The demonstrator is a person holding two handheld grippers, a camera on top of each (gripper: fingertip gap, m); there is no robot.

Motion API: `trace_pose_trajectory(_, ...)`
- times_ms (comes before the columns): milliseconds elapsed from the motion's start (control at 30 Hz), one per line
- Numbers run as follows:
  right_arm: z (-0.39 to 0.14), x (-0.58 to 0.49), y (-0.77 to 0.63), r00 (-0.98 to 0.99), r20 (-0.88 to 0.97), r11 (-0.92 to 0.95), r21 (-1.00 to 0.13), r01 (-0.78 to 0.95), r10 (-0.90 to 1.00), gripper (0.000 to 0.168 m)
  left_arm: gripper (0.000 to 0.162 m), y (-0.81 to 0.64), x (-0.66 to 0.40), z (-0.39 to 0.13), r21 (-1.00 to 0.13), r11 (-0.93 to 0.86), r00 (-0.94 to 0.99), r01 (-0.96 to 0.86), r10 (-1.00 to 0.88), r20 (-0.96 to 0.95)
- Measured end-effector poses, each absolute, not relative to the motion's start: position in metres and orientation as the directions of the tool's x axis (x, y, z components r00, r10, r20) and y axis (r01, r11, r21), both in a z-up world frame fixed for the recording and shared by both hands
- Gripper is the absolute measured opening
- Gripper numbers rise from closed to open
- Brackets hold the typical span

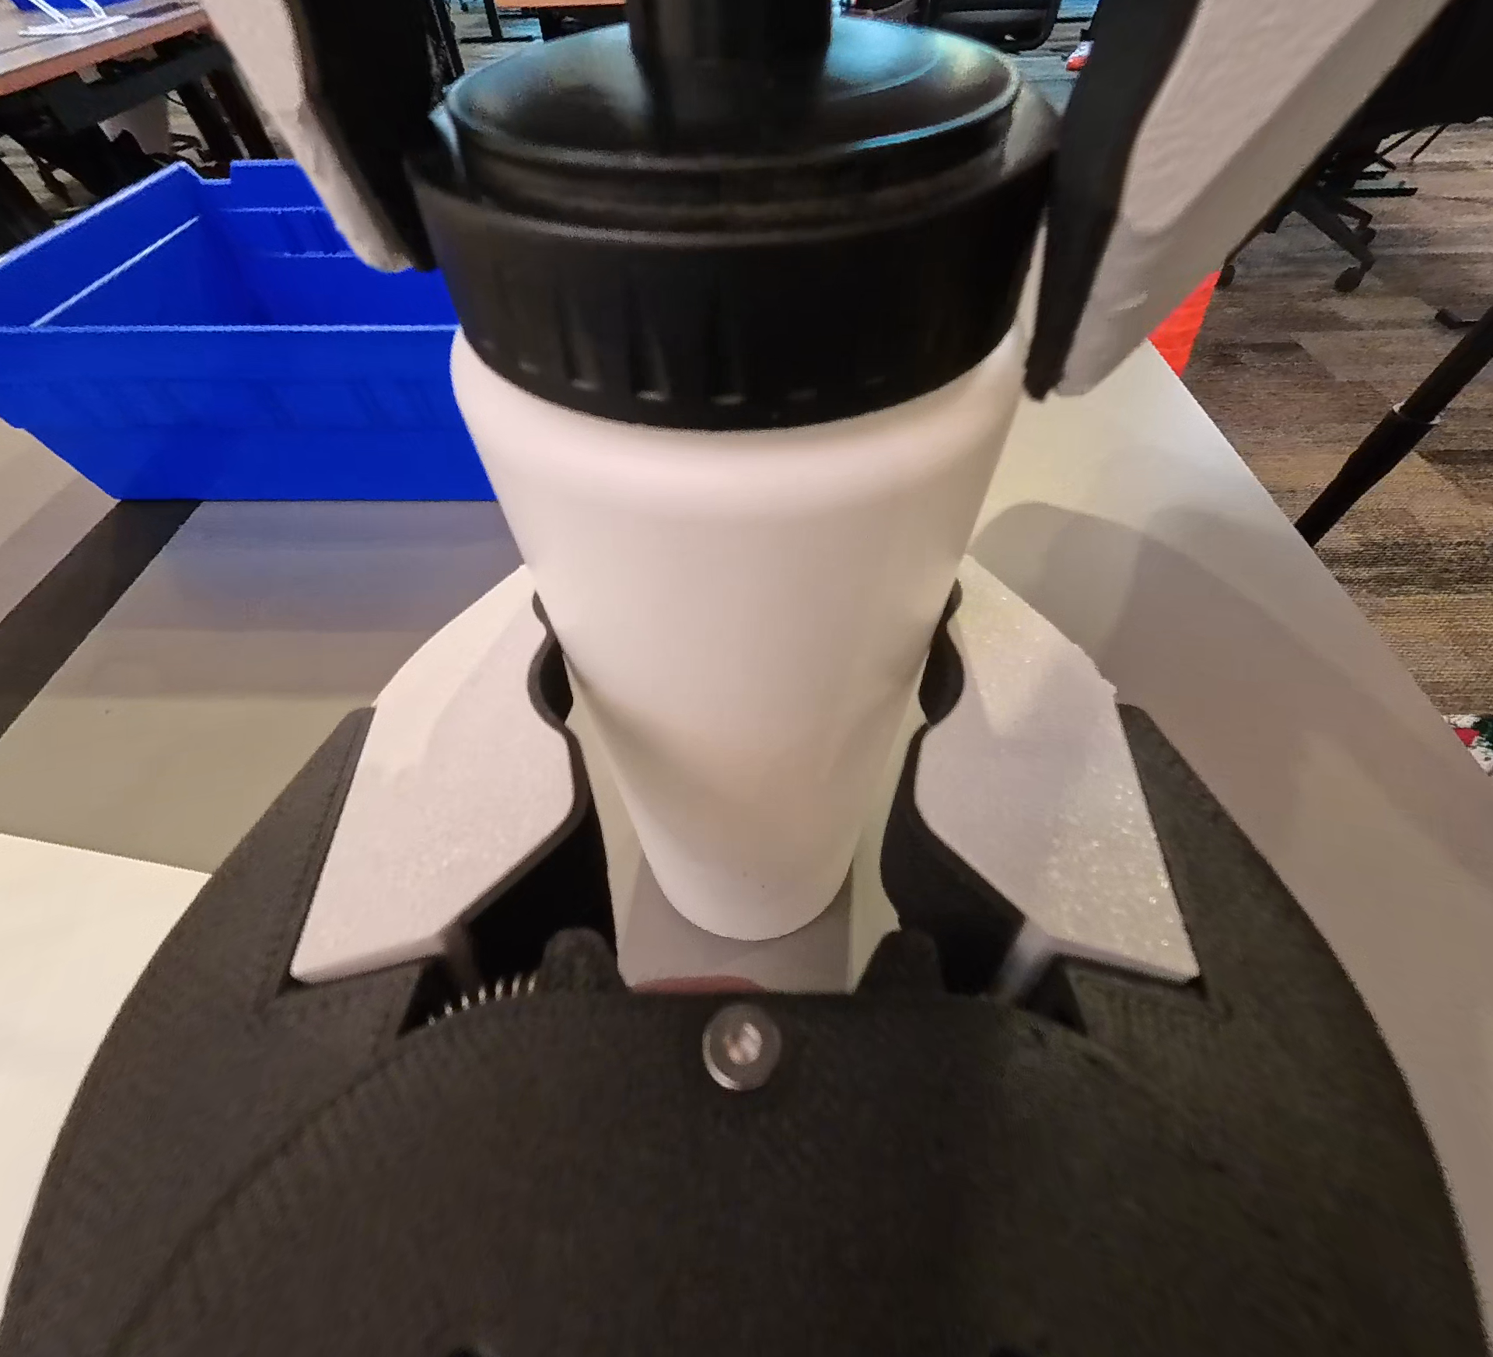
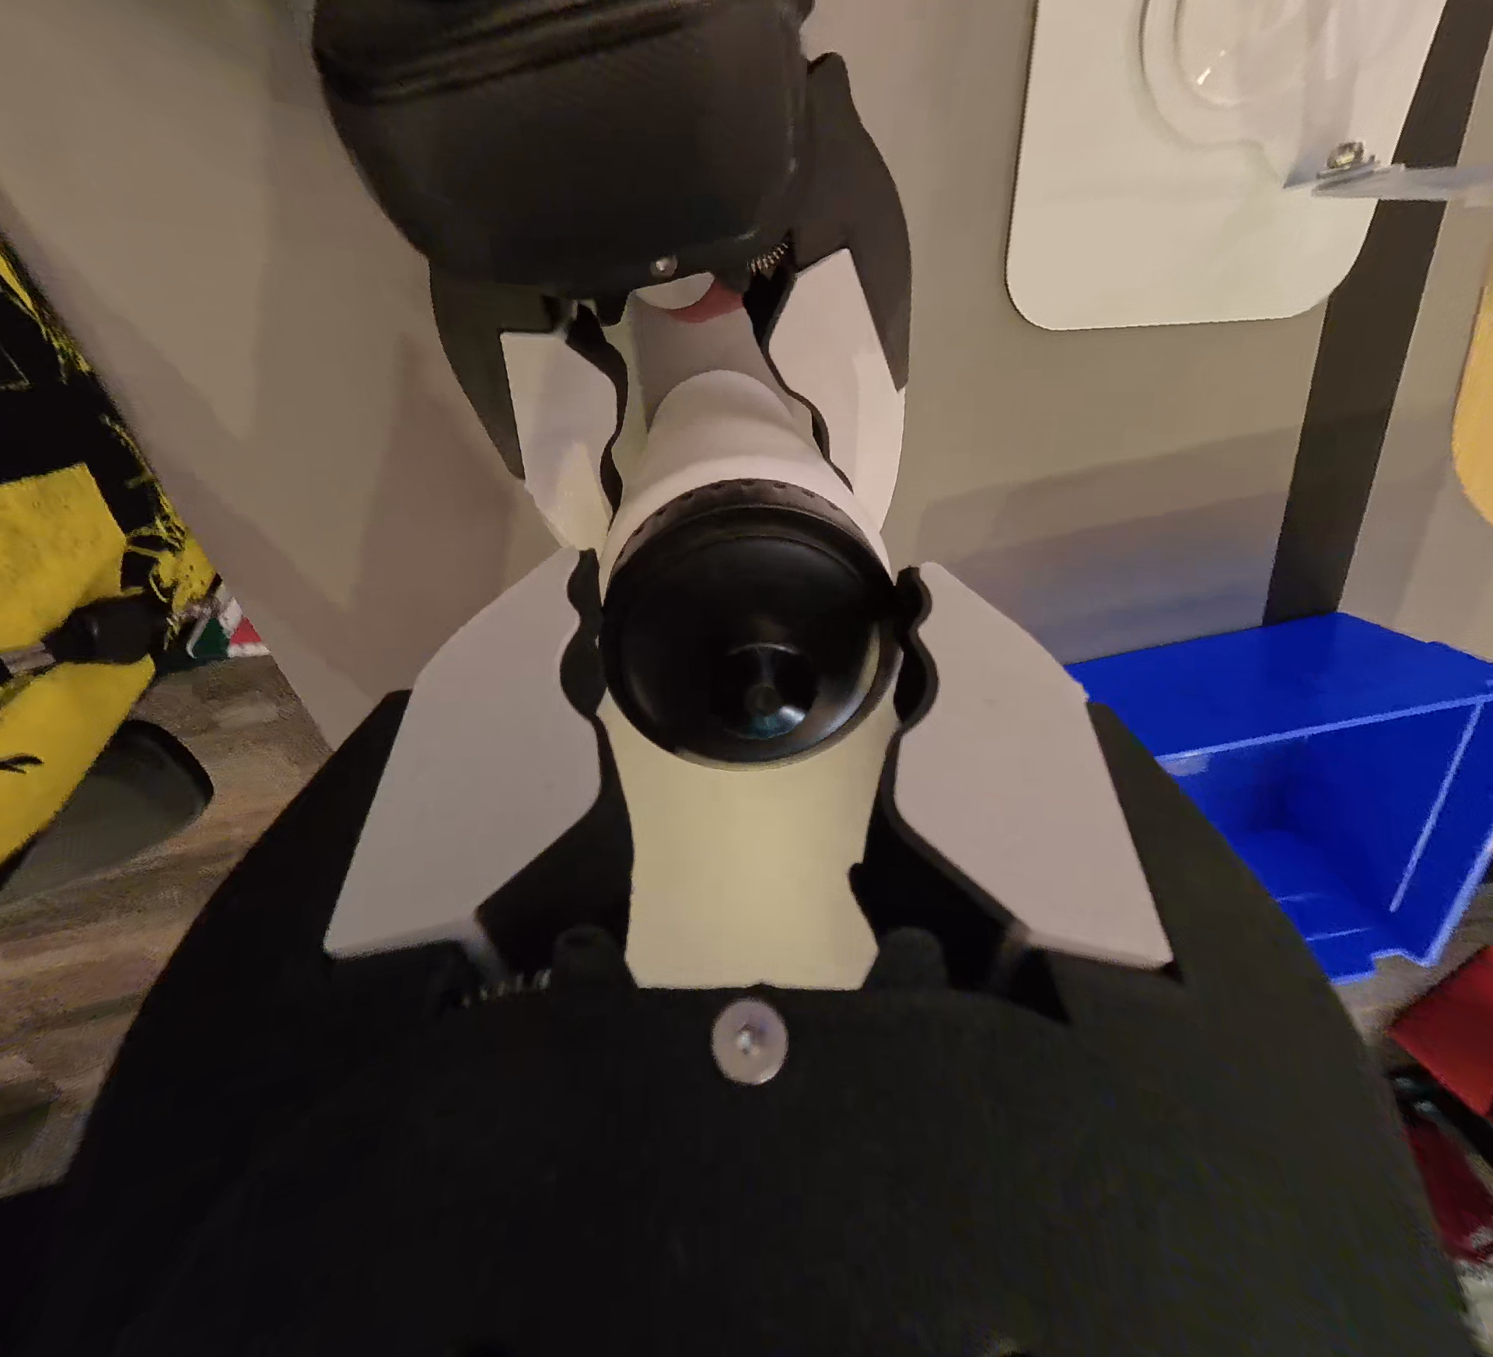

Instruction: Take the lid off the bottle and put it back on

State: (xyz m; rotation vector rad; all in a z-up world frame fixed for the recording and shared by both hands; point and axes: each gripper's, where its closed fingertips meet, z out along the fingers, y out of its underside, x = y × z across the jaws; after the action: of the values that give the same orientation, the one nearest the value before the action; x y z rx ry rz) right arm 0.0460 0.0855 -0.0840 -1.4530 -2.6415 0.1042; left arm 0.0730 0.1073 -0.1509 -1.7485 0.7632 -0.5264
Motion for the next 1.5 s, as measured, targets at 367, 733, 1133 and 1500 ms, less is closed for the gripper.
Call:
trace_pose_trajectory(367, -0.085, 0.052, 0.090, -0.697, 0.080, 0.702, -0.076, 0.708, 0.712, 0.074, 0.086, 0.108, 0.072, -0.151, -0.955, -0.192, 0.693, -0.225, -0.721, -0.018)
trace_pose_trajectory(733, -0.086, 0.050, 0.090, -0.520, 0.069, 0.525, -0.104, 0.845, 0.851, 0.074, 0.086, 0.108, 0.071, -0.151, -0.954, -0.198, 0.693, -0.225, -0.721, -0.014)
trace_pose_trajectory(1133, -0.079, 0.046, 0.083, -0.492, 0.046, 0.454, -0.466, 0.759, 0.870, 0.093, 0.086, 0.108, 0.070, -0.152, -0.955, -0.192, 0.695, -0.226, -0.718, -0.020)
trace_pose_trajectory(1500, -0.127, 0.035, 0.084, -0.327, -0.100, 0.118, -0.803, 0.585, 0.940, 0.101, 0.086, 0.111, 0.074, -0.151, -0.954, -0.193, 0.696, -0.230, -0.718, -0.022)
